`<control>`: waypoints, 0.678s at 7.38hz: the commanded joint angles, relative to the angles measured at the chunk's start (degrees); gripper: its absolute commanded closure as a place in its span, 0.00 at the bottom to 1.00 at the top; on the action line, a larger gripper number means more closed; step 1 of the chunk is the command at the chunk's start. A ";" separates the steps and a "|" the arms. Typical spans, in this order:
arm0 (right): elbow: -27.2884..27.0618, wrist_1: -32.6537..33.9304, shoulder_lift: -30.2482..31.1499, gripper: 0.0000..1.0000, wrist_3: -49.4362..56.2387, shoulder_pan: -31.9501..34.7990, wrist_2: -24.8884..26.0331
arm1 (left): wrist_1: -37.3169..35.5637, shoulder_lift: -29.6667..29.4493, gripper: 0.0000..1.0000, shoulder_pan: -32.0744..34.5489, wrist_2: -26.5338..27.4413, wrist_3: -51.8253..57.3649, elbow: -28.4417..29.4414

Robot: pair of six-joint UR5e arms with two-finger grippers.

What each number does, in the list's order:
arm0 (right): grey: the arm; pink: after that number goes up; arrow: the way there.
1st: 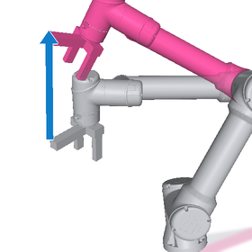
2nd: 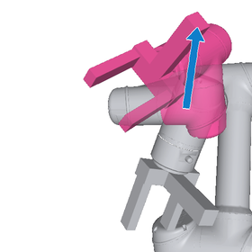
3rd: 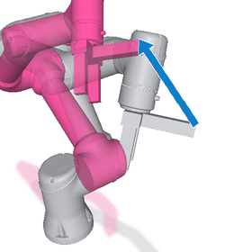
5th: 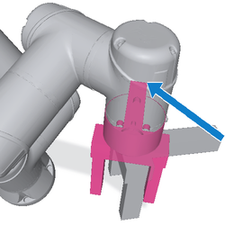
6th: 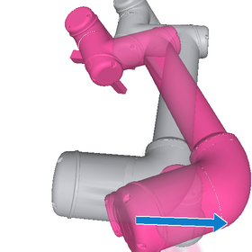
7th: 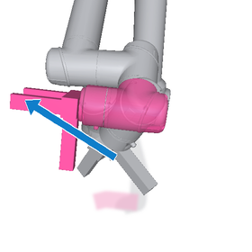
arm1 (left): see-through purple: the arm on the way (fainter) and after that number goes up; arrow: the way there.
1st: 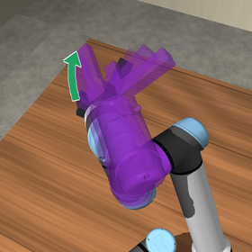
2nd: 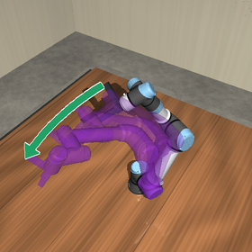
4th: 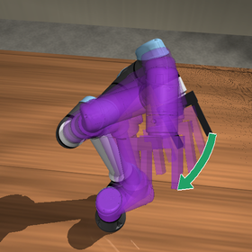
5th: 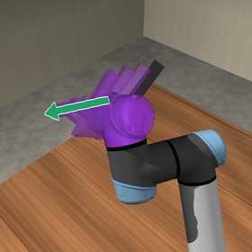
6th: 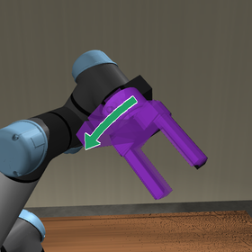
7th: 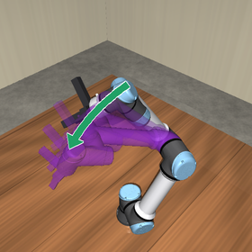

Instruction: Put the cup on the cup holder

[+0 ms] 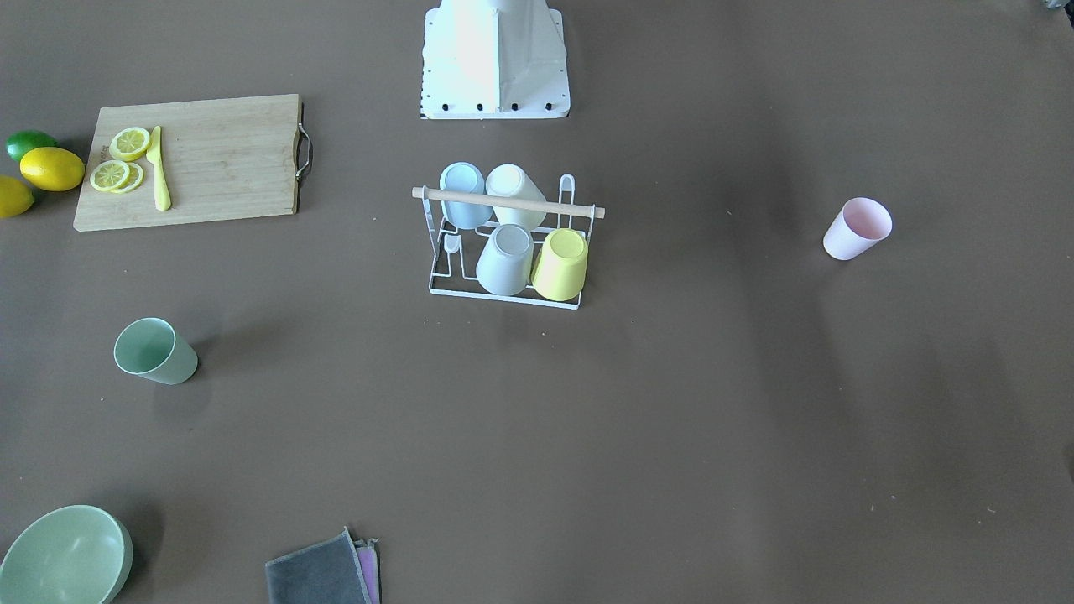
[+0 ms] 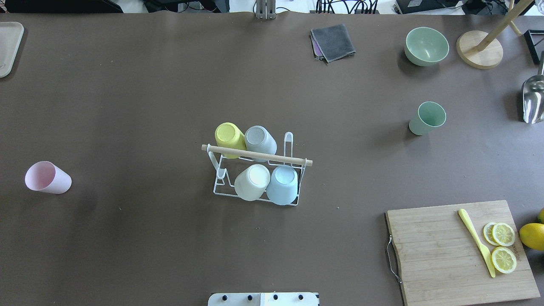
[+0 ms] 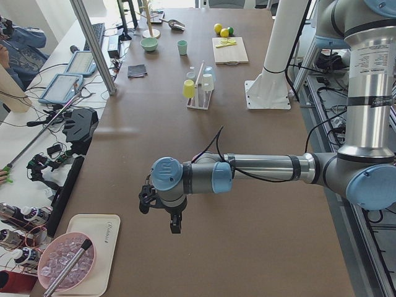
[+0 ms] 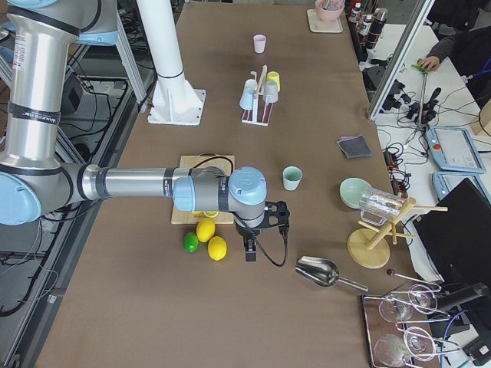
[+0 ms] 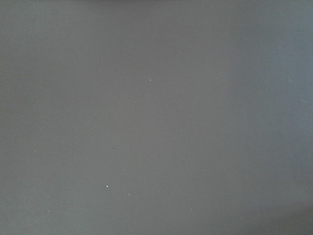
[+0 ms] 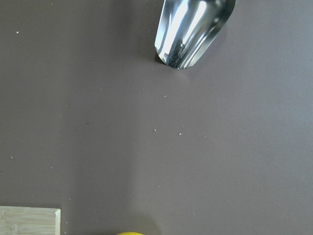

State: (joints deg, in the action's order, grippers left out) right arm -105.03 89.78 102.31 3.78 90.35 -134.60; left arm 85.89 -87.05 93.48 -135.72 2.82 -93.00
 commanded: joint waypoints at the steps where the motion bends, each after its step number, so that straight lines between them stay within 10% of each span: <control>1: -1.04 -0.13 1.03 0.00 0.00 0.09 -0.05 | 0.07 1.35 0.01 0.04 0.02 0.08 -0.34; 5: -1.14 0.30 0.60 0.00 -0.09 0.00 -0.22 | 0.07 1.36 0.01 0.04 -0.07 0.17 -1.57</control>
State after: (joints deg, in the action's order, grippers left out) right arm -106.20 90.01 102.82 3.72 90.36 -134.79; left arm 85.96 -85.68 93.57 -135.79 2.97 -94.06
